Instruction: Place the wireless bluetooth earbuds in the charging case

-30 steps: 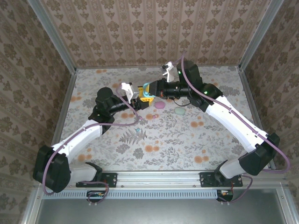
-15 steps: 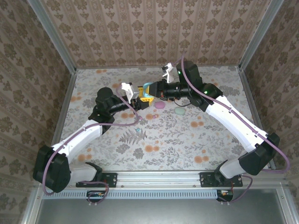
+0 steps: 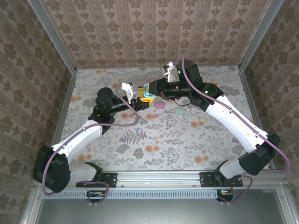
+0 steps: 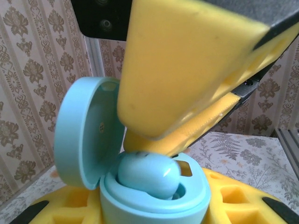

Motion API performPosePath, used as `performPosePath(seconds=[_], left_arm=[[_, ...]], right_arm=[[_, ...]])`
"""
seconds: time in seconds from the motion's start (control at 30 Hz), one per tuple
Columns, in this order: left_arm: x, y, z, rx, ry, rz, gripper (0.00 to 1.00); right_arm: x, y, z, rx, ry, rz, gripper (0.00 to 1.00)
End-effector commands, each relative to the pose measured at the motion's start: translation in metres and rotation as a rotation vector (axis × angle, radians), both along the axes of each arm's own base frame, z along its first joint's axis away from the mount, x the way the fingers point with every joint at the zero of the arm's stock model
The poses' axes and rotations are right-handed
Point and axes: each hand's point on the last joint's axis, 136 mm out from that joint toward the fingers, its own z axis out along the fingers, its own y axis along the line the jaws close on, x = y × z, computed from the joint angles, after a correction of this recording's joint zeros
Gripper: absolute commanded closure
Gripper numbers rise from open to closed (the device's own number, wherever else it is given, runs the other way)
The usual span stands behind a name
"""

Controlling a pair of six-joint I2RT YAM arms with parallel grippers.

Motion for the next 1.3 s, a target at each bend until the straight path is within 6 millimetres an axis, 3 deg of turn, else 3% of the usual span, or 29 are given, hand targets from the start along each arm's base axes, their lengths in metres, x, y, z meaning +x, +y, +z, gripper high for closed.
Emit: performPosePath(seconds=[0.0,0.23,0.27,0.4,0.5,0.57,0.63,0.7,0.93,1.1,1.27], left_arm=[[-0.011,0.002,0.031,-0.07,-0.062,-0.026,0.66],[0.0,0.004,0.028,-0.072,-0.045,0.037,0.66],[0.004,0.006,0.026,-0.068,-0.038,0.057,0.67],[0.024,0.018,0.023,-0.068,0.005,0.158,0.67],[0.043,0.04,0.023,-0.09,0.037,0.281,0.67],[0.054,0.064,0.025,-0.109,0.049,0.377,0.68],[0.06,0.085,0.026,-0.126,0.056,0.453,0.68],[0.058,0.101,0.031,-0.131,0.044,0.501,0.68],[0.049,0.143,0.043,-0.125,0.009,0.658,0.67],[0.038,0.156,0.054,-0.118,-0.028,0.709,0.67],[0.028,0.159,0.063,-0.105,-0.06,0.709,0.67]], right_arm=[[0.005,-0.009,0.006,-0.02,-0.018,-0.054,0.64],[-0.003,-0.012,0.021,0.029,-0.068,-0.047,0.61],[-0.012,-0.016,0.036,0.057,-0.103,-0.036,0.61],[-0.022,-0.035,0.05,0.059,-0.217,-0.073,0.59],[-0.013,-0.073,0.023,-0.077,-0.24,-0.236,0.59],[-0.004,-0.095,-0.012,-0.227,-0.214,-0.309,0.61],[0.0,-0.103,-0.054,-0.361,-0.146,-0.304,0.62],[0.001,-0.089,-0.087,-0.411,-0.091,-0.215,0.62],[0.003,-0.009,-0.189,-0.523,0.083,0.11,0.61],[0.002,0.043,-0.244,-0.614,0.155,0.28,0.6],[0.004,0.081,-0.277,-0.654,0.191,0.385,0.61]])
